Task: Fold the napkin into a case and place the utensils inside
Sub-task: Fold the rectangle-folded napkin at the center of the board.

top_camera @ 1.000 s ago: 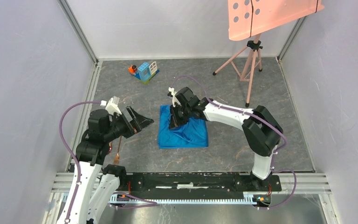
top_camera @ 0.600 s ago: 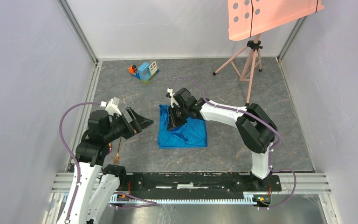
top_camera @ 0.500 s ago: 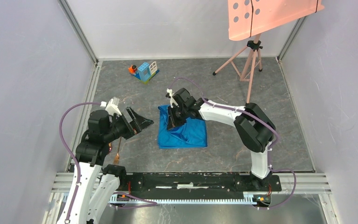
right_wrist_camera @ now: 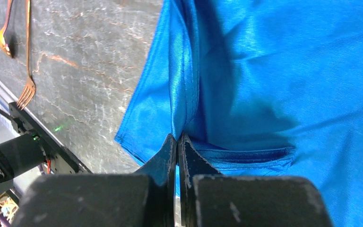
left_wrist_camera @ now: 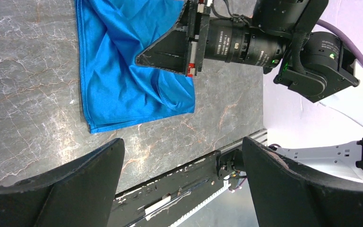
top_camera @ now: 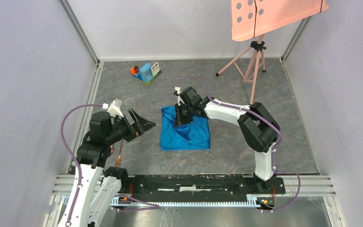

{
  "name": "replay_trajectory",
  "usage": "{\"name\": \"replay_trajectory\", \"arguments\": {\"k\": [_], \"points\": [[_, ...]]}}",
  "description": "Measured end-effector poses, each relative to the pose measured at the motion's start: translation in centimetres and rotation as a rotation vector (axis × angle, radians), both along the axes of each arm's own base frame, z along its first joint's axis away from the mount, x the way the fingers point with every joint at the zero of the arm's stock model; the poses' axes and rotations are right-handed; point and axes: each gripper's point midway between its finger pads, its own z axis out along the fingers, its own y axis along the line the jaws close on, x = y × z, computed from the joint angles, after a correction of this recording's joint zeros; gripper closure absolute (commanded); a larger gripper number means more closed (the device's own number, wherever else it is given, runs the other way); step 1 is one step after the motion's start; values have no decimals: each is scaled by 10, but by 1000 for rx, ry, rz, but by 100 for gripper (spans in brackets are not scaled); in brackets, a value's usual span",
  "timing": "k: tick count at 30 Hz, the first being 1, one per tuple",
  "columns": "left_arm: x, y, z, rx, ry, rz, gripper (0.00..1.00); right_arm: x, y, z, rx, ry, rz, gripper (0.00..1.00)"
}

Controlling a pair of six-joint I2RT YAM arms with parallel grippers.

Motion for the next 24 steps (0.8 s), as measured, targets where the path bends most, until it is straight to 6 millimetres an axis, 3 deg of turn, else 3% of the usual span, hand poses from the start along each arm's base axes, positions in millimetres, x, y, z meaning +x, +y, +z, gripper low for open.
{"name": "replay_trajectory", "arguments": {"k": [5, 12, 20, 24], "points": [[0, 0, -2, 2, 11, 0, 0, 5, -18, 4, -14, -14, -43, 100], [0, 0, -2, 2, 11, 0, 0, 9, -26, 26, 3, -63, -71, 100], [0, 0, -2, 1, 12, 0, 0, 8, -27, 22, 7, -57, -77, 99], [0, 0, -2, 1, 11, 0, 0, 10, -20, 13, 25, -39, -79, 71]]}}
